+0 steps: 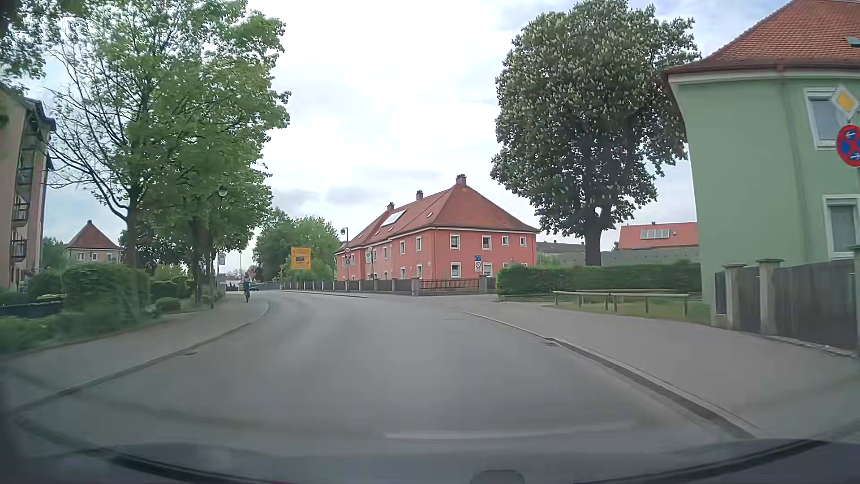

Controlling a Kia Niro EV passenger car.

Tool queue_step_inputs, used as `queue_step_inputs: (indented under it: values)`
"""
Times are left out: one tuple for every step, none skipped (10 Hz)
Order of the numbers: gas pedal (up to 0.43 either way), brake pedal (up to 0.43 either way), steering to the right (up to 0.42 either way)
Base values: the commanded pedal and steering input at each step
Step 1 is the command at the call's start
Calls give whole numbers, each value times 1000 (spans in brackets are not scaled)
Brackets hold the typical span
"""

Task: Follow the waypoints while adhering to traffic rules and regulations

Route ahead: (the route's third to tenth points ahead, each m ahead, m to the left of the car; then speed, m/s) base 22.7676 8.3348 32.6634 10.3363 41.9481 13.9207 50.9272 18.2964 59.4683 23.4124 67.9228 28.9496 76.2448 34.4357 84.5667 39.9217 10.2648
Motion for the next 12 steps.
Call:
queue_step_inputs:
  values:
    - [197, 0, -23]
    - [197, 0, -25]
    - [197, 0, -27]
    - [197, 0, -30]
    - [197, 0, -33]
    - [197, 0, -35]
    - [197, 0, -39]
    - [197, 0, -42]
    - [197, 0, -46]
    - [197, 0, -50]
    - [197, 0, -55]
    - [197, 0, -58]
